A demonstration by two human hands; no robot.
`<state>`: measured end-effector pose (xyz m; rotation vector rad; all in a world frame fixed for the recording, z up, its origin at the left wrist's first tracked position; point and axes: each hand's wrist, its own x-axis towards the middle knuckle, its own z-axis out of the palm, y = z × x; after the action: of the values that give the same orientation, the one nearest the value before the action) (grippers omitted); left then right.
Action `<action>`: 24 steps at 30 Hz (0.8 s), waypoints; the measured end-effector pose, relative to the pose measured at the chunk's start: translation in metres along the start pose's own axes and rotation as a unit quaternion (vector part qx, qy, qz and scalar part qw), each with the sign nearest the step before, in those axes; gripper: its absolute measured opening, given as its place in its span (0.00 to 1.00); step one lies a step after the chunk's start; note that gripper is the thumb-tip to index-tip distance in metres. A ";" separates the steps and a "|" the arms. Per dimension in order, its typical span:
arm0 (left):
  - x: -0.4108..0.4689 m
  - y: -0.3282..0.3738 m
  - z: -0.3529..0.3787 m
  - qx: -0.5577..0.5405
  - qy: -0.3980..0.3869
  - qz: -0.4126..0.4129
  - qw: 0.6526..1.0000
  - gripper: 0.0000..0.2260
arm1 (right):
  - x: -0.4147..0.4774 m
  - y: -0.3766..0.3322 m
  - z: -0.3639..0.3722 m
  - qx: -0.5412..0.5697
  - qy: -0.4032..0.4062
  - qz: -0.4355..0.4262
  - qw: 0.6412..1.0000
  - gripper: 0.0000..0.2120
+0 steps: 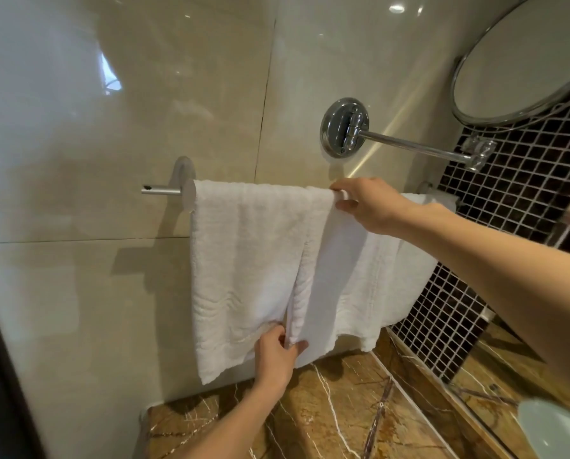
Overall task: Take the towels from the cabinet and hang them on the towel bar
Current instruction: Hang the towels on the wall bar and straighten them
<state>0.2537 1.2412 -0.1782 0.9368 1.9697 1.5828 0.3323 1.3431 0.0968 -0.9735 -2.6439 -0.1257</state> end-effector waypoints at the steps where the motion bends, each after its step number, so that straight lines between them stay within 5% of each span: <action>1: 0.001 0.000 0.001 0.007 0.005 0.002 1.000 0.09 | 0.001 0.002 0.000 0.000 0.001 -0.002 1.000 0.11; 15: 0.020 -0.013 -0.010 0.109 0.002 0.048 0.993 0.11 | 0.010 0.017 0.000 0.012 0.012 -0.029 0.999 0.12; 24: 0.029 -0.029 -0.003 0.082 0.003 0.026 0.996 0.09 | 0.009 0.029 0.000 0.008 0.031 -0.019 0.999 0.17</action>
<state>0.2250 1.2572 -0.2037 1.0549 2.1216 1.4689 0.3444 1.3710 0.0991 -0.9011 -2.6029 -0.1410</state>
